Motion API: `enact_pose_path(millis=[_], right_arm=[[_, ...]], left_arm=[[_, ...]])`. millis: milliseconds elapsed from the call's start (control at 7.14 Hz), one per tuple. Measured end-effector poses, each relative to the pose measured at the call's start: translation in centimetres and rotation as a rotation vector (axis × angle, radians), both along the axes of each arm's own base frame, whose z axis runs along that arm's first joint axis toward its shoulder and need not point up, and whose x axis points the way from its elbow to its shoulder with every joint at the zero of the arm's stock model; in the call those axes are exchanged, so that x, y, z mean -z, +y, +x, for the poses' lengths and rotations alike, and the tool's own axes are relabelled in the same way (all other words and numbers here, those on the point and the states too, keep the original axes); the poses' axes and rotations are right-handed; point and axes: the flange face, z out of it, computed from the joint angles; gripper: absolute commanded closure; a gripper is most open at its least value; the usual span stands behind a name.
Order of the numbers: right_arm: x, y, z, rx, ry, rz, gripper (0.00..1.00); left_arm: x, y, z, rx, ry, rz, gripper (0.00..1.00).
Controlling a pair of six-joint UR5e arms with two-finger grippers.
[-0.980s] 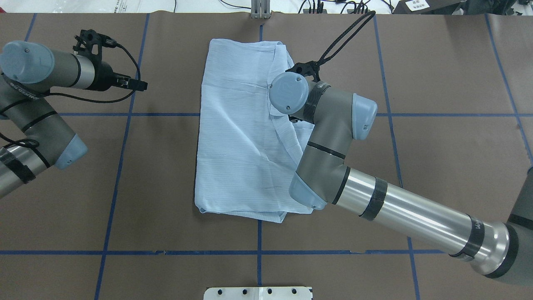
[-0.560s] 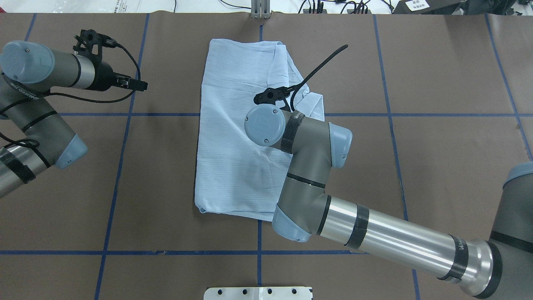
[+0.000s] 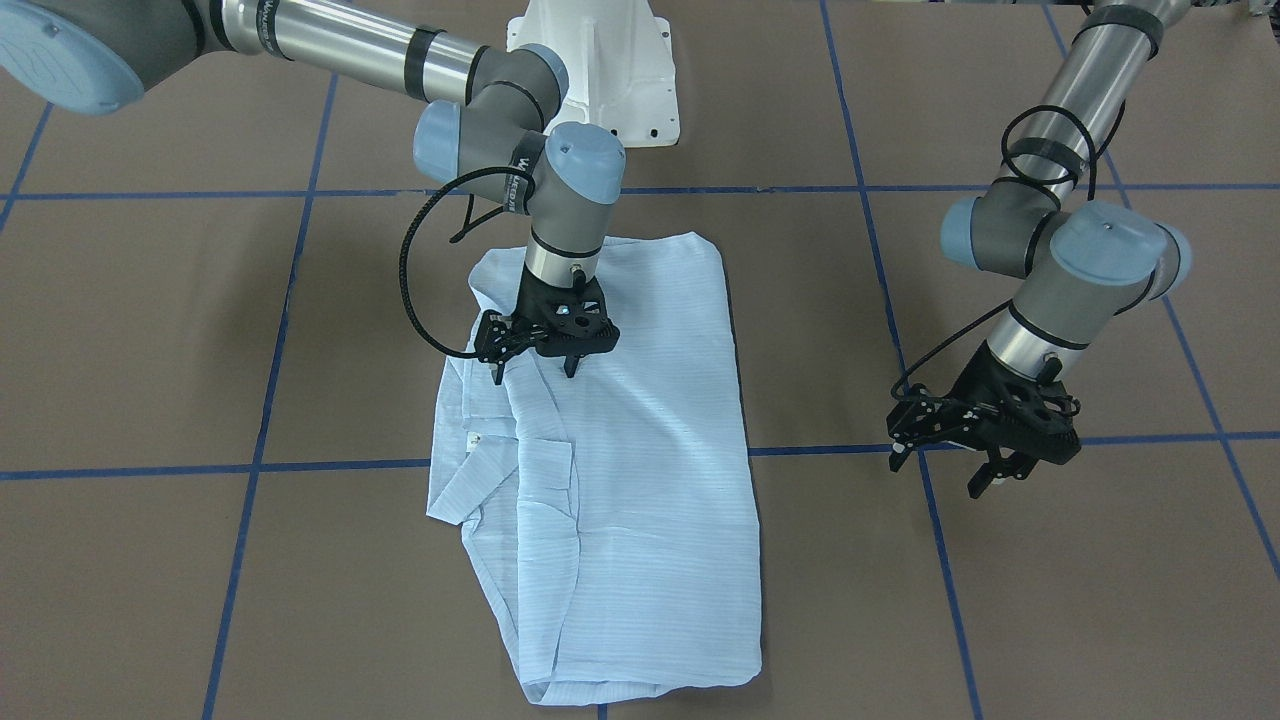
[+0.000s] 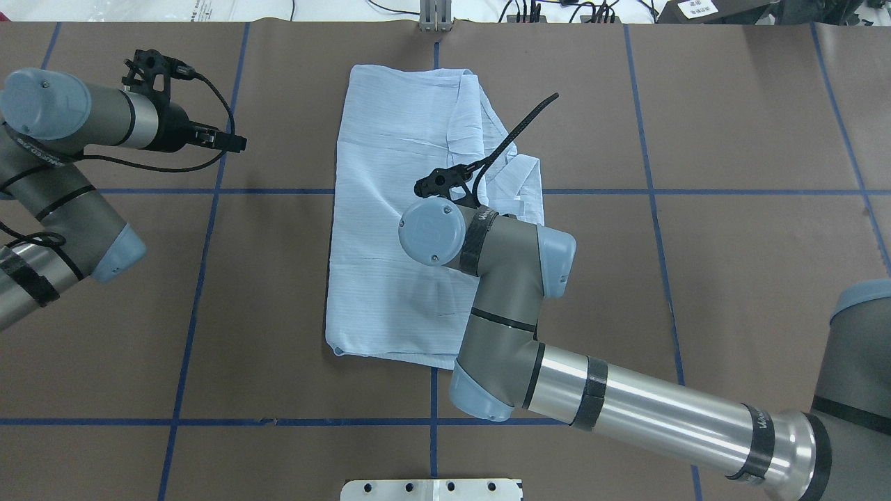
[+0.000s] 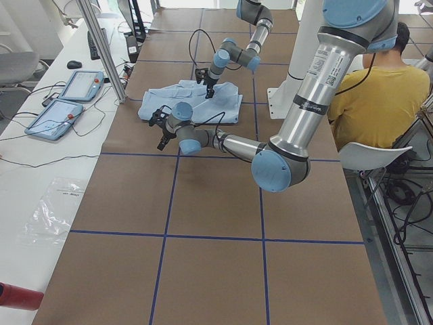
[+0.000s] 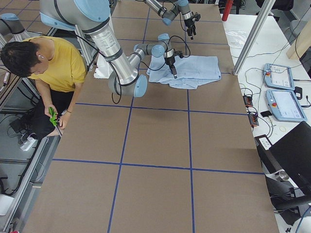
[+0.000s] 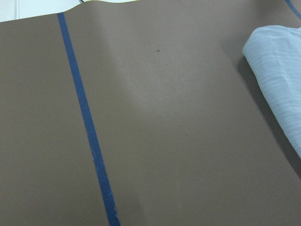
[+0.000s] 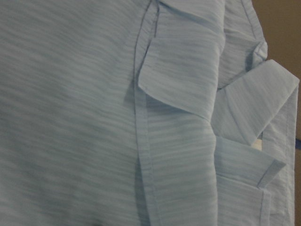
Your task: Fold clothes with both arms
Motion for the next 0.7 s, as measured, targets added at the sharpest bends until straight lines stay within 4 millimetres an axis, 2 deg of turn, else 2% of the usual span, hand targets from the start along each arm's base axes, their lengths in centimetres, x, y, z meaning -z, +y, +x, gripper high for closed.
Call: enact_pose_path(millis=[420, 700], right_arm=[[-0.8, -1.4, 1.1, 0.025, 0.056, 0.019, 0.00], [-0.3, -1.9, 1.6, 0.023, 0.053, 0.024, 0.00]], left_arm=[[0.0, 0.0, 0.1, -0.002, 0.000, 0.001, 0.00], [0.0, 0.0, 0.1, -0.002, -0.001, 0.000, 0.00]])
